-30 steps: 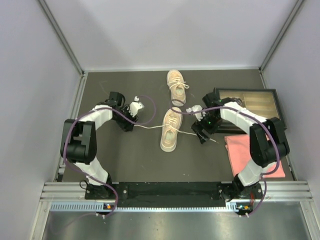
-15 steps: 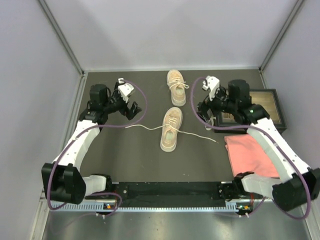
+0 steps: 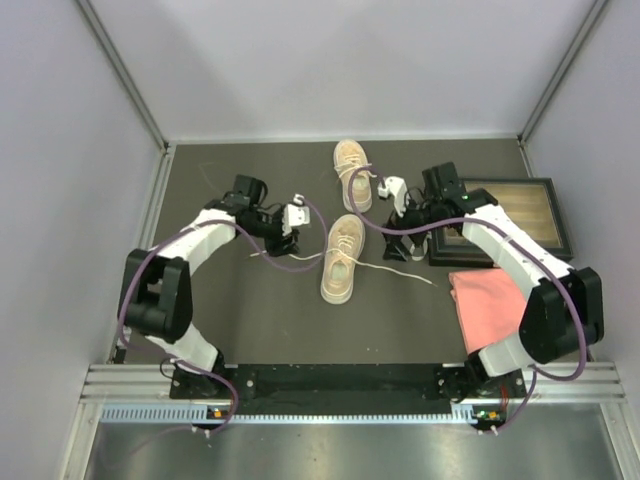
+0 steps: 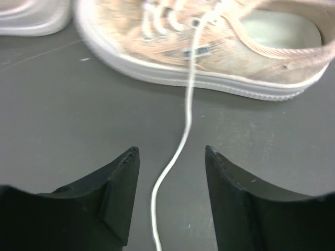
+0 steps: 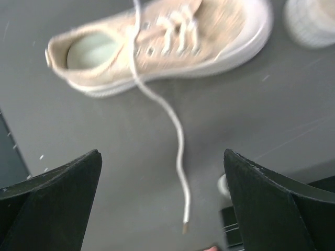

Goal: Tie the shoes

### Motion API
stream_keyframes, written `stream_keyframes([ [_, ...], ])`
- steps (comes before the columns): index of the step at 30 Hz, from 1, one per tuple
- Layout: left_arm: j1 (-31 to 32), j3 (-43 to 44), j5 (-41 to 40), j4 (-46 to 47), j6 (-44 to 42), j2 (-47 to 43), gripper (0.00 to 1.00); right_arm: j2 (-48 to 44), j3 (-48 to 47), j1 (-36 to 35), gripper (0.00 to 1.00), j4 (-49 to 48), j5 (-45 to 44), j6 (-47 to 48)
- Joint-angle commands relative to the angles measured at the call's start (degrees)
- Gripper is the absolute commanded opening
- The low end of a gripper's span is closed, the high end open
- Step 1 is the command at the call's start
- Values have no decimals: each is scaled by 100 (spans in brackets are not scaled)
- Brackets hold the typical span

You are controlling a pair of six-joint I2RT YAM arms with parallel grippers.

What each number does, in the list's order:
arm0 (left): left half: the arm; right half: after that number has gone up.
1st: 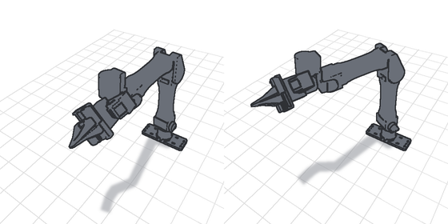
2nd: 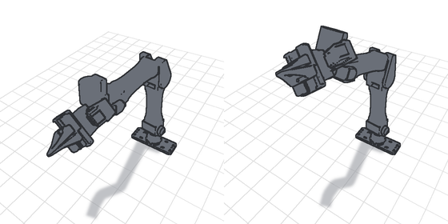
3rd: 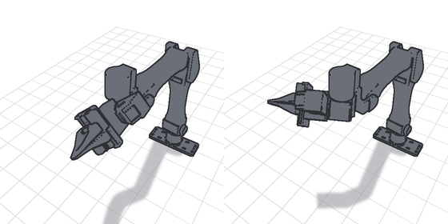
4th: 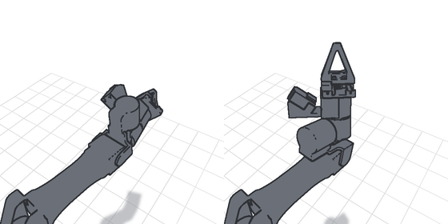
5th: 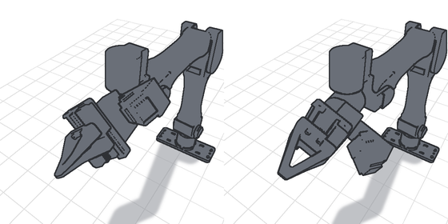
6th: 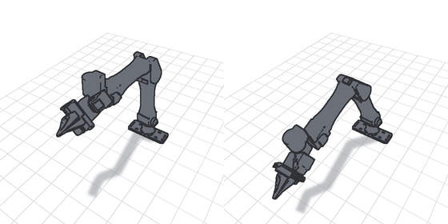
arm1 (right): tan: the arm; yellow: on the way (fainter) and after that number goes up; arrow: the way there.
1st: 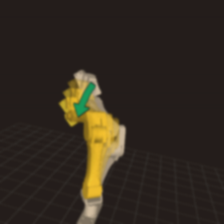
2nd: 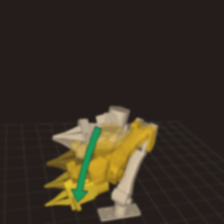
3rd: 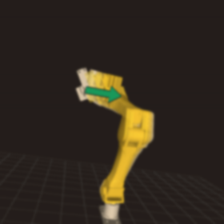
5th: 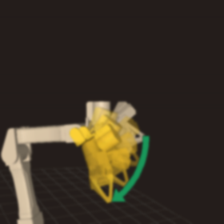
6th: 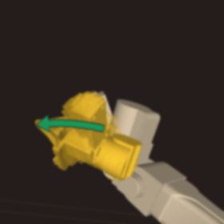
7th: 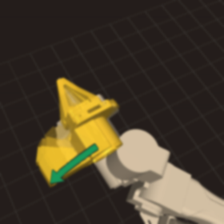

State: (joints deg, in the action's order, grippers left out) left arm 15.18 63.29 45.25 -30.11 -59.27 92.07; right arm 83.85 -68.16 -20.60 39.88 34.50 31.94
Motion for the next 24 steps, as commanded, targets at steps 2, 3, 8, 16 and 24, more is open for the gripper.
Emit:
stream_keyframes([
  [2, 301, 96, 27, -276, -1034, 618, 50, 192, 198, -40, 99, 644, -75, -91],
  [3, 319, 131, 36, -276, -1052, 697, 48, 210, 250, -32, 99, 644, -127, -144],
  [8, 486, 342, 80, -241, -1149, 1067, 35, 447, 444, -41, 98, 600, -426, -461],
  [16, 653, 412, 27, -206, -1061, 1234, 30, 693, 506, -32, 88, 565, -725, -602],
  [24, 767, 448, -69, 31, -763, 1304, 28, 878, 471, -6, 86, 547, -796, -637],
])
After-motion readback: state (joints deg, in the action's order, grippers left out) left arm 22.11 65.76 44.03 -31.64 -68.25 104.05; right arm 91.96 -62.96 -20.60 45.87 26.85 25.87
